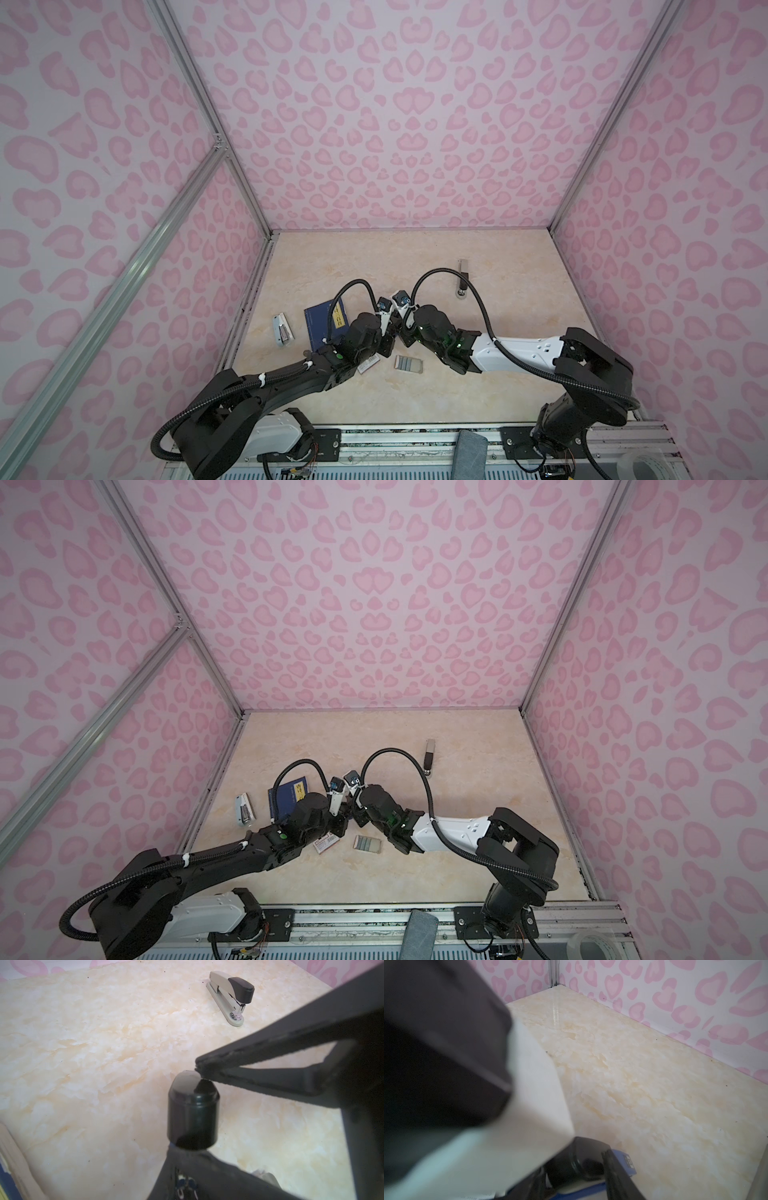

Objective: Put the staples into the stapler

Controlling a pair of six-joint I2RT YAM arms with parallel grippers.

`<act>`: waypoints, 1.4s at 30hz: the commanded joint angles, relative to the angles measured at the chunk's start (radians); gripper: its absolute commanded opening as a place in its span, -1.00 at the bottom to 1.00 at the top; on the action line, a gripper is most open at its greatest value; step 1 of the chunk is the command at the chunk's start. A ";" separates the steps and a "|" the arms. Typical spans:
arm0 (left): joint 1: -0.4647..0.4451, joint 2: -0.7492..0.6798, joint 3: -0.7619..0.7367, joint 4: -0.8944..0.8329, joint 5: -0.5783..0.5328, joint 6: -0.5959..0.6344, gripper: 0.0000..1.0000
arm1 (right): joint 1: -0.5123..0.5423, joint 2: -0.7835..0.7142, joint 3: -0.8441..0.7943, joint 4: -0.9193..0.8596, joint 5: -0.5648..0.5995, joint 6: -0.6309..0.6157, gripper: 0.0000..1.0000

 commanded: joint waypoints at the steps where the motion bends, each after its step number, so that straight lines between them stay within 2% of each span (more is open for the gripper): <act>1: 0.001 0.004 0.002 0.059 -0.014 -0.007 -0.87 | 0.001 -0.011 -0.017 -0.014 0.020 0.008 -0.06; 11: 0.000 0.076 0.016 0.079 -0.033 0.000 -0.87 | -0.006 -0.108 -0.118 -0.022 0.106 0.043 -0.02; 25: -0.006 0.291 0.088 0.131 -0.103 0.010 -0.81 | -0.061 -0.246 -0.291 -0.034 0.182 0.142 -0.01; 29: -0.013 0.328 0.106 0.117 -0.111 -0.010 -0.70 | -0.065 -0.255 -0.322 -0.033 0.195 0.164 -0.01; 33: -0.026 0.319 0.110 0.088 -0.128 -0.036 -0.46 | -0.068 -0.265 -0.337 -0.034 0.199 0.175 -0.01; 37: -0.035 0.255 0.091 0.059 -0.132 -0.061 -0.30 | -0.071 -0.271 -0.343 -0.033 0.196 0.181 -0.01; 39: -0.037 0.212 0.080 0.039 -0.126 -0.069 -0.29 | -0.072 -0.270 -0.345 -0.034 0.197 0.186 -0.01; 42: -0.037 0.145 0.077 -0.012 -0.124 -0.079 -0.13 | -0.075 -0.271 -0.346 -0.033 0.194 0.191 -0.01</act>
